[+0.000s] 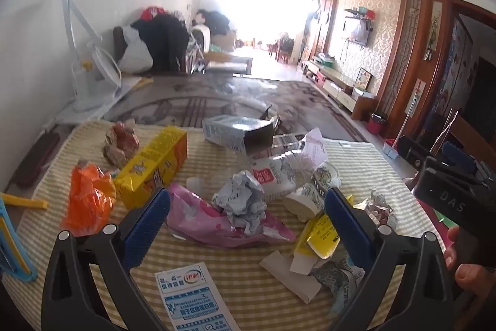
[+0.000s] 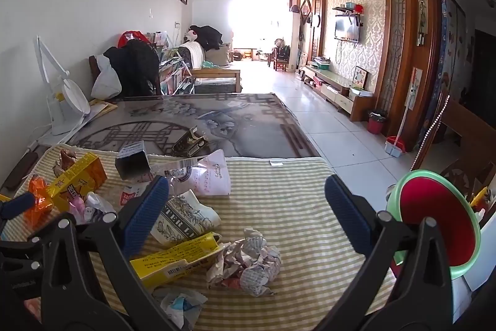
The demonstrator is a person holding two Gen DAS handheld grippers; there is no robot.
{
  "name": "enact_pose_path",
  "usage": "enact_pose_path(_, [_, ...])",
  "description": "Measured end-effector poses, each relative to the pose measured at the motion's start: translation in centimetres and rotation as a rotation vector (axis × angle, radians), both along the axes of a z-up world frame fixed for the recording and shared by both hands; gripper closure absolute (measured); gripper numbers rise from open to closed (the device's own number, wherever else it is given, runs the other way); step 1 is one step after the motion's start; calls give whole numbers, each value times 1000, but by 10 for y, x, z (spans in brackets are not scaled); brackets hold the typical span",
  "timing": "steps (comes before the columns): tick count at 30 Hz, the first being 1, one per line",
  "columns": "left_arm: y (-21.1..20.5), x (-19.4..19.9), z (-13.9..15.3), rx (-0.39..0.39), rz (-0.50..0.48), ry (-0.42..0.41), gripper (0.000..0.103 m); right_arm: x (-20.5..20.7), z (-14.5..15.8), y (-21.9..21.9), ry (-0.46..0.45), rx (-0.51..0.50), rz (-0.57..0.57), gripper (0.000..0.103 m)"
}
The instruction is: Collect trash
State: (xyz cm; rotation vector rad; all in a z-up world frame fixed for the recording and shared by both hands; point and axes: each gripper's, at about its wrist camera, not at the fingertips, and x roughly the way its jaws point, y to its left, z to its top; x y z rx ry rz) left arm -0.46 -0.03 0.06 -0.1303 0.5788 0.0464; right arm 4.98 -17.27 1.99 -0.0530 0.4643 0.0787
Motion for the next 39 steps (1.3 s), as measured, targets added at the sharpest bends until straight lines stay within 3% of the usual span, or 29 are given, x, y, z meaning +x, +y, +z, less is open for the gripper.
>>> enact_pose_path(7, [4,-4,3,29,57,-62,8,0,-2,3,0,-6,-15,4])
enact_pose_path(11, [14,-2,-3,-36,95,-41,8,1,-3,3,0,-8,-19,4])
enact_pose_path(17, [26,6,-10,-147,73,42,8,1,-3,3,2,-10,-20,4])
enact_pose_path(28, [13,4,-4,-59,40,26,8,1,-4,2,4,-11,-20,4])
enact_pose_path(39, [12,2,-3,-44,34,19,8,1,-5,3,7,-14,-20,4])
